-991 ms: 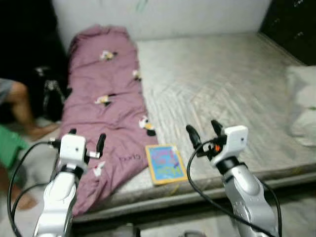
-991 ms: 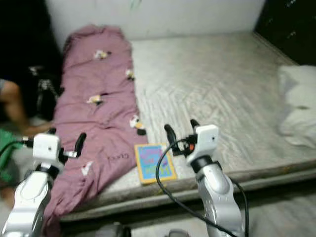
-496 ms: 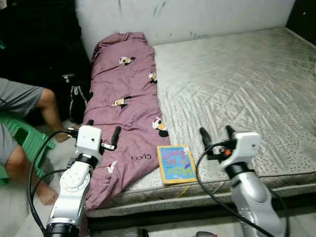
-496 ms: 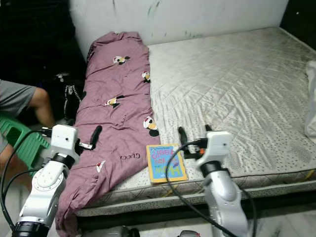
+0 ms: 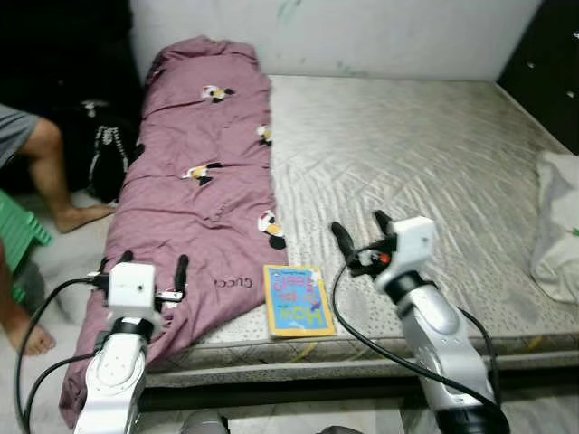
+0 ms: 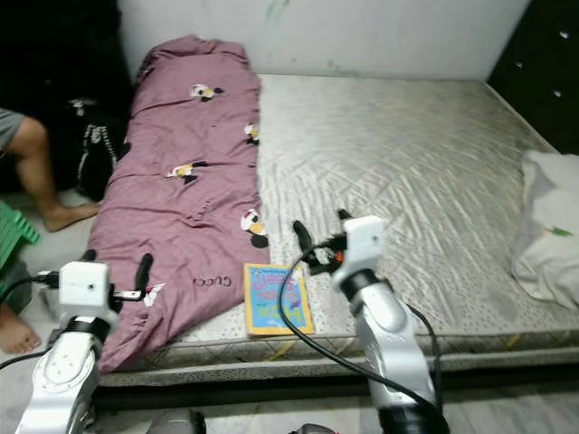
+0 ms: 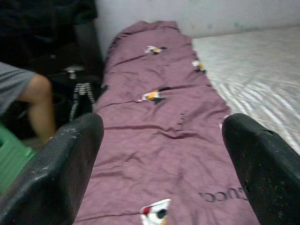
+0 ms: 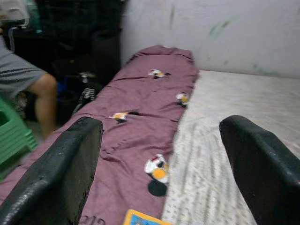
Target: Clean up the room
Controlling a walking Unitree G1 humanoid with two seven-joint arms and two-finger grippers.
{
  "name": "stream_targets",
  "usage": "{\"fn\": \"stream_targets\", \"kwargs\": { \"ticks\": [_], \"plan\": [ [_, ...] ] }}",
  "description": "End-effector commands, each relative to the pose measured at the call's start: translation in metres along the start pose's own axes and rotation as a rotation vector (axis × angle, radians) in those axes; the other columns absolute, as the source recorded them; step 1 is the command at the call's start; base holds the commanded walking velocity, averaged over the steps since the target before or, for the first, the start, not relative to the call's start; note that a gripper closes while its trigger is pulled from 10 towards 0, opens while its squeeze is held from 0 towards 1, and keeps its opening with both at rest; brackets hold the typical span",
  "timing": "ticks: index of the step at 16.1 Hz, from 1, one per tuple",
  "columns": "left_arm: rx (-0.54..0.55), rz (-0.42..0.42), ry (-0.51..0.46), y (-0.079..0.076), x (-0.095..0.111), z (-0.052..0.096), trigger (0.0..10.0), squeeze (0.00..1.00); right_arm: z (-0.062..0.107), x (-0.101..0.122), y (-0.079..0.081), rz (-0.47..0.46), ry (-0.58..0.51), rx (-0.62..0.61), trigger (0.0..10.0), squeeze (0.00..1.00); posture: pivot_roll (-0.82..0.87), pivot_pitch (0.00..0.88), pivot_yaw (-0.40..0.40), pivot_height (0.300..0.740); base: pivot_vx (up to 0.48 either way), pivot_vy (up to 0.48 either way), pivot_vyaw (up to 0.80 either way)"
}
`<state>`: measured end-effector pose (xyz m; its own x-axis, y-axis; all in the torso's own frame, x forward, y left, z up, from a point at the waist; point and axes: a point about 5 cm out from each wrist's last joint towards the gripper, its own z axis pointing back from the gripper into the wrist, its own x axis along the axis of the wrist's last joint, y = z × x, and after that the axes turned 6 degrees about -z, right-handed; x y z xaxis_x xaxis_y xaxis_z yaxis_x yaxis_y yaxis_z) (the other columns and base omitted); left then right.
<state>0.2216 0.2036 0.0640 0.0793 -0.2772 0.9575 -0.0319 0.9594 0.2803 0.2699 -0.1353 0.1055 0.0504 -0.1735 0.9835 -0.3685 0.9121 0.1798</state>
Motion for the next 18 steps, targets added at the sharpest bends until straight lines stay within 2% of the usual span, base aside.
{"fn": "stream_targets", "kwargs": {
  "ticks": [1,7,12,18],
  "plan": [
    [0.012,-0.004,-0.025,0.002,0.007,0.0,10.0,0.0,-0.002,-0.002,-0.001,0.004,0.011,0.006,10.0,0.0,0.04,0.0,-0.087,0.74,0.0,0.0,0.0],
    [-0.05,-0.029,-0.044,0.0,0.012,-0.005,10.0,0.0,0.009,-0.004,-0.008,0.012,0.01,-0.052,10.0,0.0,0.0,0.015,-0.038,0.74,0.0,0.0,0.73],
    [-0.078,-0.036,-0.035,0.0,0.011,-0.006,10.0,0.0,0.016,-0.006,-0.012,0.008,0.003,-0.103,10.0,0.0,-0.02,0.026,-0.023,0.74,0.0,0.0,0.0],
    [-0.094,-0.035,-0.034,-0.001,0.011,-0.006,10.0,0.0,0.019,-0.006,-0.011,0.003,0.007,-0.111,10.0,0.0,-0.02,0.035,-0.015,0.74,0.0,-0.302,0.0]
  ]
}}
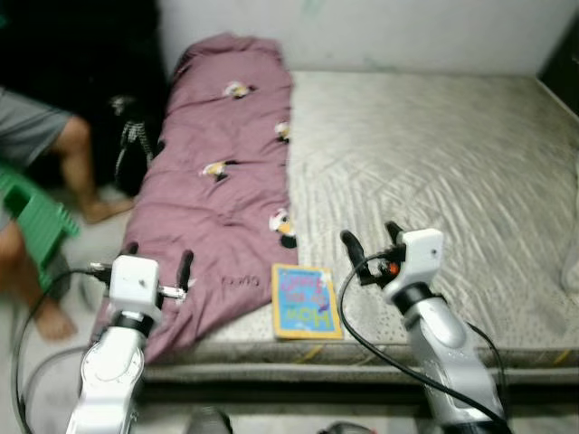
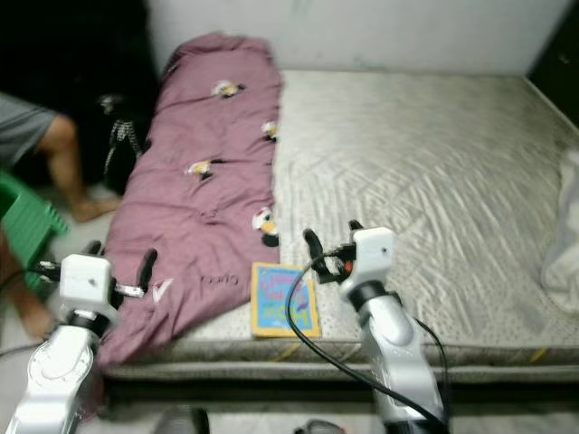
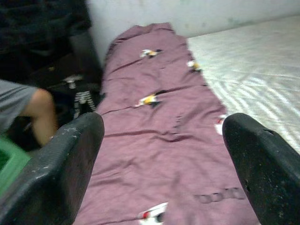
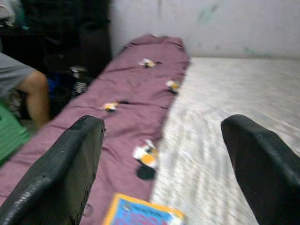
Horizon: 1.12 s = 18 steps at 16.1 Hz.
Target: Clean up the room
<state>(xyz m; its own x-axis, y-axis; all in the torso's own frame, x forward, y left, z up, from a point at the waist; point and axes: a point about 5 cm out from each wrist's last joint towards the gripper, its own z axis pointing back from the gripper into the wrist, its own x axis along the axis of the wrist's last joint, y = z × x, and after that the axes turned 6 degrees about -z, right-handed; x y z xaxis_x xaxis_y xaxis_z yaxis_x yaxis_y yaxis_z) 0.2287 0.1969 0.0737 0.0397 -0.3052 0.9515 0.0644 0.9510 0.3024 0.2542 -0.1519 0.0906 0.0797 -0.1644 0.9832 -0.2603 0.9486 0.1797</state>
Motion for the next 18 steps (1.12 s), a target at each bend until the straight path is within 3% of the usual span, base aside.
{"fn": "stream_targets", "kwargs": {
  "ticks": [1,18],
  "plan": [
    [-0.001,-0.006,0.004,0.0025,-0.0002,0.0004,10.0,0.0,-0.0007,0.0063,0.0013,0.002,-0.023,0.005,10.0,0.0,-0.02,0.036,-0.014,0.74,0.0,-0.315,0.0],
    [-0.013,-0.003,0.004,0.0014,-0.0003,-0.0032,10.0,0.0,-0.0006,0.0066,0.002,0.012,-0.02,0.008,10.0,0.0,-0.03,0.034,-0.015,0.74,0.0,-0.333,0.17]
  ]
}}
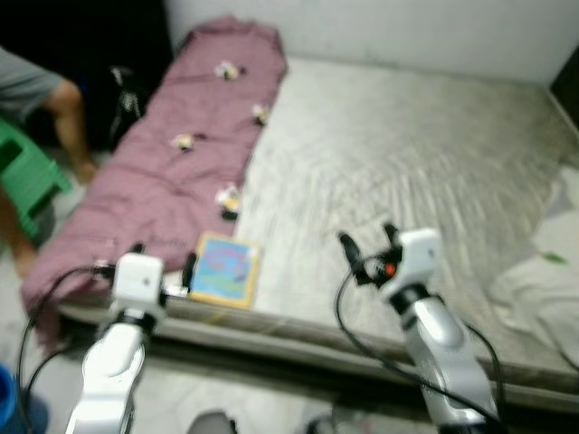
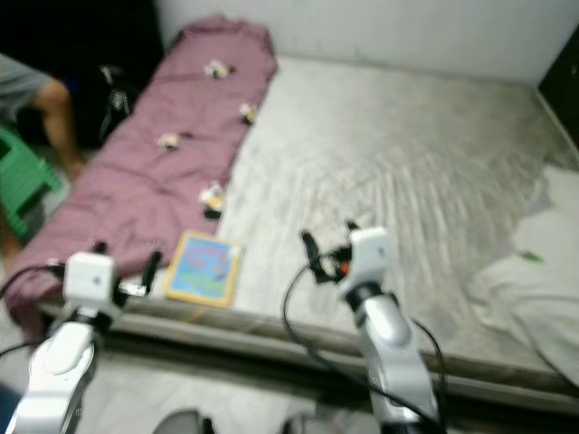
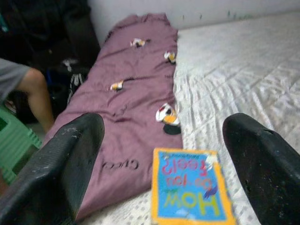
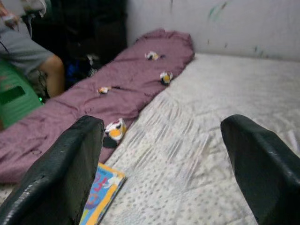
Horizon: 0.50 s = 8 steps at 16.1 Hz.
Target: Clean up the room
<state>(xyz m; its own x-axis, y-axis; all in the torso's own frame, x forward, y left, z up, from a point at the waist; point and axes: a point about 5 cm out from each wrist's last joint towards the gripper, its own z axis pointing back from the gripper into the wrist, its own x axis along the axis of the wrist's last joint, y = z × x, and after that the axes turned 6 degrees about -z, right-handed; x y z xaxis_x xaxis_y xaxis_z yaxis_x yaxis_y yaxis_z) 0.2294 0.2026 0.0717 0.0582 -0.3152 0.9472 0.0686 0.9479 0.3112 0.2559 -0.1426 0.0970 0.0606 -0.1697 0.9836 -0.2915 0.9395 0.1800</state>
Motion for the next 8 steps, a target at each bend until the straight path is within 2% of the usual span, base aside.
{"fn": "stream_targets", "kwargs": {
  "ticks": [1,8],
  "plan": [
    [-0.009,0.008,-0.015,-0.0034,0.0034,-0.0031,10.0,0.0,0.0033,0.0019,-0.0076,0.012,0.0,-0.025,10.0,0.0,-0.03,0.034,-0.015,0.74,0.0,-0.345,0.0],
    [-0.011,0.011,-0.023,-0.0059,0.0047,-0.0059,10.0,0.0,0.0026,0.0034,-0.0109,0.001,-0.008,-0.045,10.0,0.0,-0.04,0.027,-0.017,0.74,0.0,-0.346,0.0]
  ]
}}
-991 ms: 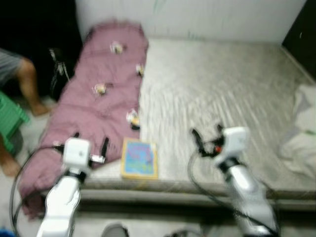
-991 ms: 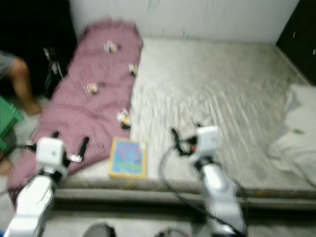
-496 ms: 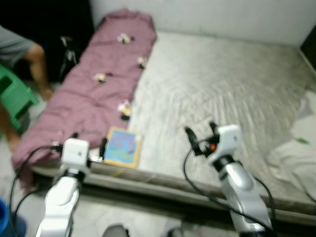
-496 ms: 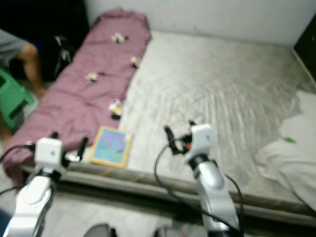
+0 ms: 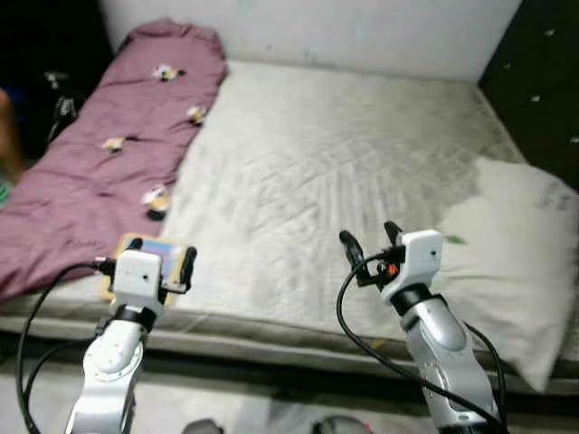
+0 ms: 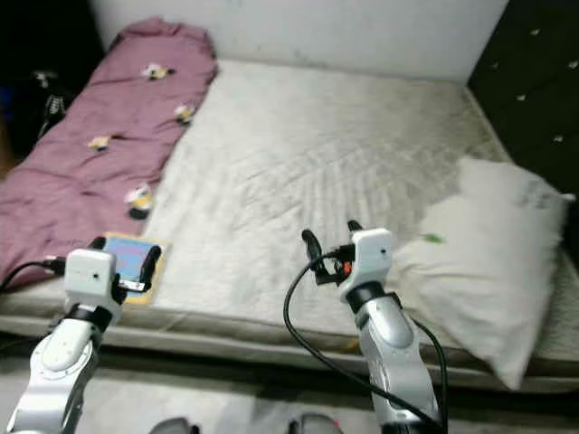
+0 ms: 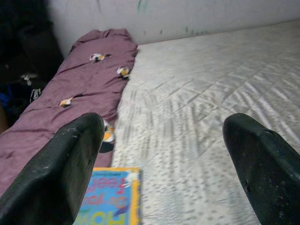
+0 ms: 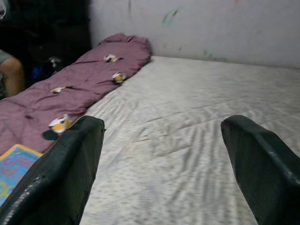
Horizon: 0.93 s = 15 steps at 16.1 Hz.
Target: Clean up the room
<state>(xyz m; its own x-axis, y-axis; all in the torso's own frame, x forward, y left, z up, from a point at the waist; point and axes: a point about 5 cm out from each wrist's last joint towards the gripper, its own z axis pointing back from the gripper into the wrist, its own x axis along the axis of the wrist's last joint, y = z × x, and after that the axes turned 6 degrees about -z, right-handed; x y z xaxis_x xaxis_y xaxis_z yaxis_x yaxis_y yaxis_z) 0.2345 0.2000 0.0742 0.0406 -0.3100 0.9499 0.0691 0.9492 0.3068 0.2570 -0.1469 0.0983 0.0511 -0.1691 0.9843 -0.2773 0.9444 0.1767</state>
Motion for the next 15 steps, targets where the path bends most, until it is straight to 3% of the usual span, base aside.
{"fn": "stream_targets", "kwargs": {
  "ticks": [1,15],
  "plan": [
    [-0.01,0.007,-0.005,-0.0049,0.0013,-0.0011,10.0,0.0,0.0022,0.0014,-0.0072,-0.002,0.001,-0.031,10.0,0.0,-0.04,0.026,-0.017,0.74,0.0,-0.349,0.0],
    [-0.006,0.02,-0.009,-0.0064,0.0003,-0.0017,10.0,0.0,0.0023,0.0001,-0.008,0.007,0.01,-0.032,10.0,0.0,-0.04,0.019,-0.021,0.74,0.0,-0.322,0.0]
  ]
}}
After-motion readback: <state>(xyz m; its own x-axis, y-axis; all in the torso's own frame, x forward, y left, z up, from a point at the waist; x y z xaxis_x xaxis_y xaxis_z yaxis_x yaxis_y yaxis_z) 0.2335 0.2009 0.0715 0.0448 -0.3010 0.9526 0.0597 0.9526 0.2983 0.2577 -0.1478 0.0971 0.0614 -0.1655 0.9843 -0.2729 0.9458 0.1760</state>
